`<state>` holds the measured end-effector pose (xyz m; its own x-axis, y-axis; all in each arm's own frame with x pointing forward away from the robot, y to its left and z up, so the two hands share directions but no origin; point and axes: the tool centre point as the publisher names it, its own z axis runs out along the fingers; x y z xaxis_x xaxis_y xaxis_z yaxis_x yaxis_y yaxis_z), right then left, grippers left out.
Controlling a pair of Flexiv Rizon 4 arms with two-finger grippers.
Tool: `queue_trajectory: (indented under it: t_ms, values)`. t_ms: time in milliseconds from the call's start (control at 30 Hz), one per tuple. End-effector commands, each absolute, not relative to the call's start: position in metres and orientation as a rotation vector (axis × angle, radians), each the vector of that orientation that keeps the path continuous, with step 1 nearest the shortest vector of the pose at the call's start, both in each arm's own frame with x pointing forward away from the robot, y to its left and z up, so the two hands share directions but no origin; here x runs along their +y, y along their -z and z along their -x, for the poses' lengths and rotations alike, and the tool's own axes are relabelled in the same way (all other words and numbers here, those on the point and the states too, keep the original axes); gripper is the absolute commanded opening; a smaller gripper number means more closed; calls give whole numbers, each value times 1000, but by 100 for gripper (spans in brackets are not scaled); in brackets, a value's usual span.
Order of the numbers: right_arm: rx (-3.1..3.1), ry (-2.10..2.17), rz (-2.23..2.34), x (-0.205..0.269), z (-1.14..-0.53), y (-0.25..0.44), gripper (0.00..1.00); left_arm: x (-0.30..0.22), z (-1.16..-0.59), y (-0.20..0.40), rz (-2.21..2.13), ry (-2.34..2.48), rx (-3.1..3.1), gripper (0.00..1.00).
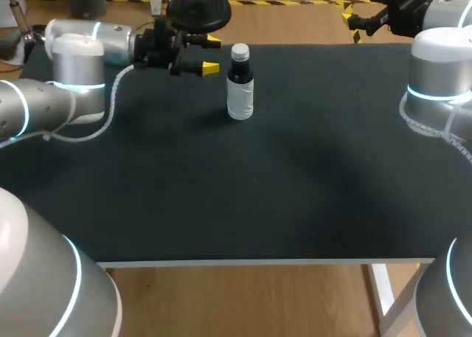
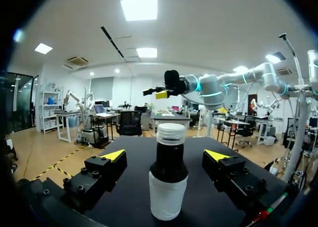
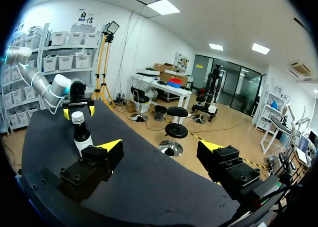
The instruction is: Unscrew the bottle cap
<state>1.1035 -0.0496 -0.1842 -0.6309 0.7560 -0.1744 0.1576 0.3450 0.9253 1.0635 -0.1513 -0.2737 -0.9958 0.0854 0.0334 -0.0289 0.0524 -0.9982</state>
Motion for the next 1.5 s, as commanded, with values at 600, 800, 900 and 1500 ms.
queue_trajectory:
  t_ms: [600, 800, 900, 1500]
  values:
    - [2011, -1291, -793, -50, -1104, 185, 100, -181, -1063, 284, 185, -2030, -2100, 100]
    - [2011, -1291, -793, -50, -1104, 185, 100, -186, -1061, 285, 199, -2017, -2091, 100]
    - [2011, -1291, -793, -50, -1104, 185, 100, -189, -1061, 286, 206, -2008, -2087, 100]
    - [2011, -1291, -793, -50, -1104, 185, 100, -203, -1055, 289, 247, -1971, -2066, 100]
